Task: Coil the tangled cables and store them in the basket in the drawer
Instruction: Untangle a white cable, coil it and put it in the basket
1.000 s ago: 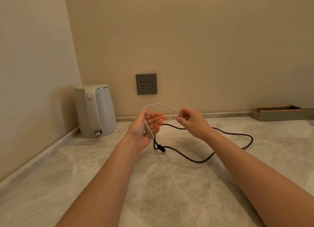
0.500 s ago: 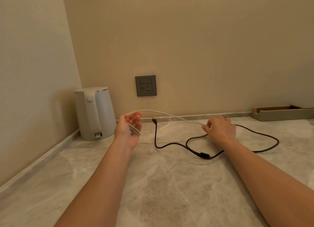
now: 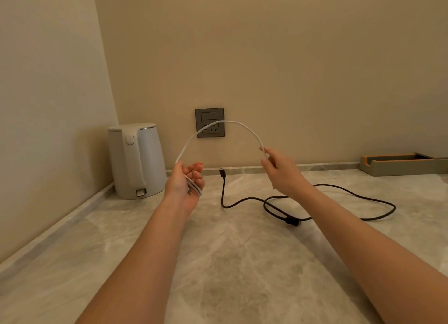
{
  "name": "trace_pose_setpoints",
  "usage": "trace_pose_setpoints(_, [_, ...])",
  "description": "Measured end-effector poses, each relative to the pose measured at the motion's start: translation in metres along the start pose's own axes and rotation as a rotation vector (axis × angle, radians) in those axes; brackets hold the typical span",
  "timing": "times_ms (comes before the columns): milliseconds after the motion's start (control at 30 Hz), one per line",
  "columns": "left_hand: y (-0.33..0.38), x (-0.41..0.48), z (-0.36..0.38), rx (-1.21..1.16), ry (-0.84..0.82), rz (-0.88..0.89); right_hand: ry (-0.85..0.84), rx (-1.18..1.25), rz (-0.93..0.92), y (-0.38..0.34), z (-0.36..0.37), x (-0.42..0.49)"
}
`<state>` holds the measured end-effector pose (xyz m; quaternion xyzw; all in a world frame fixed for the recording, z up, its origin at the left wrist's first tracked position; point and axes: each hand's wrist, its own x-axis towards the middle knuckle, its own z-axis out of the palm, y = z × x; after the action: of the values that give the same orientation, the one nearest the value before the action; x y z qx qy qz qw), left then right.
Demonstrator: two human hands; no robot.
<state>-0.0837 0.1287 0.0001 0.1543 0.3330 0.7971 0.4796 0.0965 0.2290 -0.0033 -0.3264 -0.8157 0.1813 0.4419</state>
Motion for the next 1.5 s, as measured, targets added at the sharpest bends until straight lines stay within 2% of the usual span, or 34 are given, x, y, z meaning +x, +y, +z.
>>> trace_pose_setpoints(67, [0.003, 0.000, 0.000, -0.010, -0.029, -0.008, -0.093, 0.225, 0.118, -0.014, -0.004, -0.003])
trace_pose_setpoints(133, [0.007, 0.000, 0.000, -0.021, -0.054, -0.011, -0.271, 0.420, 0.275, -0.025, -0.009, -0.008])
trace_pose_setpoints(200, [0.009, -0.001, -0.001, -0.019, -0.071, -0.012, -0.461, 0.495, 0.368, -0.036, -0.013, -0.015])
trace_pose_setpoints(300, [0.011, -0.002, -0.001, 0.034, -0.099, -0.033, -0.693, 0.439, 0.375, -0.052, -0.010, -0.027])
trace_pose_setpoints(433, [0.013, -0.004, -0.002, 0.163, -0.181, -0.117, -0.902, 0.135, 0.382, -0.061, 0.003, -0.037])
trace_pose_setpoints(500, [0.015, -0.007, -0.002, 0.237, -0.233, -0.159, -0.897, 0.018, 0.373, -0.062, 0.001, -0.038])
trace_pose_setpoints(533, [0.016, -0.009, -0.003, 0.271, -0.258, -0.172, -0.828, 0.003, 0.352, -0.062, 0.001, -0.036])
trace_pose_setpoints(567, [0.018, -0.010, -0.003, 0.299, -0.284, -0.183, -0.703, 0.026, 0.316, -0.061, 0.002, -0.034])
trace_pose_setpoints(633, [0.019, -0.013, -0.003, 0.339, -0.344, -0.211, -0.318, 0.133, 0.180, -0.058, 0.004, -0.029])
trace_pose_setpoints(700, [0.020, -0.014, -0.003, 0.377, -0.409, -0.235, 0.037, 0.092, 0.014, -0.057, 0.008, -0.022])
trace_pose_setpoints(733, [0.020, -0.015, -0.002, 0.401, -0.438, -0.241, 0.116, 0.025, -0.017, -0.057, 0.010, -0.020])
trace_pose_setpoints(767, [0.021, -0.017, -0.002, 0.418, -0.462, -0.244, 0.119, -0.006, -0.009, -0.057, 0.014, -0.018])
trace_pose_setpoints(867, [0.021, -0.019, -0.001, 0.404, -0.516, -0.237, -0.031, 0.148, 0.182, -0.060, 0.021, -0.016])
trace_pose_setpoints(967, [0.023, -0.020, 0.000, 0.297, -0.567, -0.232, -0.062, 0.403, 0.312, -0.062, 0.024, -0.017])
trace_pose_setpoints(1100, [0.026, -0.023, 0.003, 0.078, -0.607, -0.172, -0.257, 0.350, 0.323, -0.066, 0.029, -0.024])
trace_pose_setpoints(1267, [0.026, -0.017, 0.002, -0.169, -0.397, -0.065, -0.617, 0.201, 0.249, -0.080, 0.033, -0.039])
trace_pose_setpoints(1500, [0.020, -0.014, 0.003, -0.173, -0.144, 0.006, -0.847, 0.068, 0.124, -0.096, 0.024, -0.047])
